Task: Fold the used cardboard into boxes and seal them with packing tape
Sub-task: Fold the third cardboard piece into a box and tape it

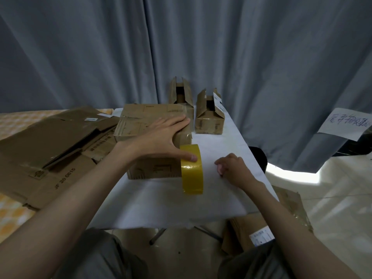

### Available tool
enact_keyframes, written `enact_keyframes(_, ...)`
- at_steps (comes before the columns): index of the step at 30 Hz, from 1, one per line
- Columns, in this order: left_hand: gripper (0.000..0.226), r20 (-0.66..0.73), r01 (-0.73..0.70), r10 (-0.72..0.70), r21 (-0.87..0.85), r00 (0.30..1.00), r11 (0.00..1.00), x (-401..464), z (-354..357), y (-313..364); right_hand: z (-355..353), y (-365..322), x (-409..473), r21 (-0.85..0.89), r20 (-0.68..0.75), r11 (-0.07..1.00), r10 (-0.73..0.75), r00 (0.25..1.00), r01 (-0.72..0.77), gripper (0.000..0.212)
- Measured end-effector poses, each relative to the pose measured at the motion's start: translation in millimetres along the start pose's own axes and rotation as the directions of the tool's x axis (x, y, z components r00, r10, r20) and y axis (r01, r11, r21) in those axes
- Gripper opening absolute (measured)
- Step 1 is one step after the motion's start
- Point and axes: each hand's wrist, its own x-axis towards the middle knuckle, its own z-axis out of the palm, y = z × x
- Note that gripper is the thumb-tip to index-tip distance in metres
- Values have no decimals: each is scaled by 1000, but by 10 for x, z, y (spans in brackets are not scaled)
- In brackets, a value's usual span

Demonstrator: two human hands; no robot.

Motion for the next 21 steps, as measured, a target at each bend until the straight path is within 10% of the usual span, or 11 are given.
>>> enact_keyframes(5, 137, -8, 3, -3, -5, 1000, 1000, 6, -24, -6, -177, -67, -44, 275, -139, 958, 120, 983, -78, 19)
enact_keyframes(9, 135, -20, 2, -2, 3, 1000, 1000, 3, -9, -7, -444, -352, -163, 530, -467, 822, 77, 881, 209, 23)
enact_keyframes(15, 132, -28, 2, -2, 2, 1000, 1000, -5, -9, -3, -734, -876, -247, 197, -606, 755, -407, 683, 625, 16)
enact_keyframes(21, 133, -35, 6, -6, -2, 999, 1000, -5, 0, 1, -695, -955, -213, 98, -504, 787, -489, 712, 609, 18)
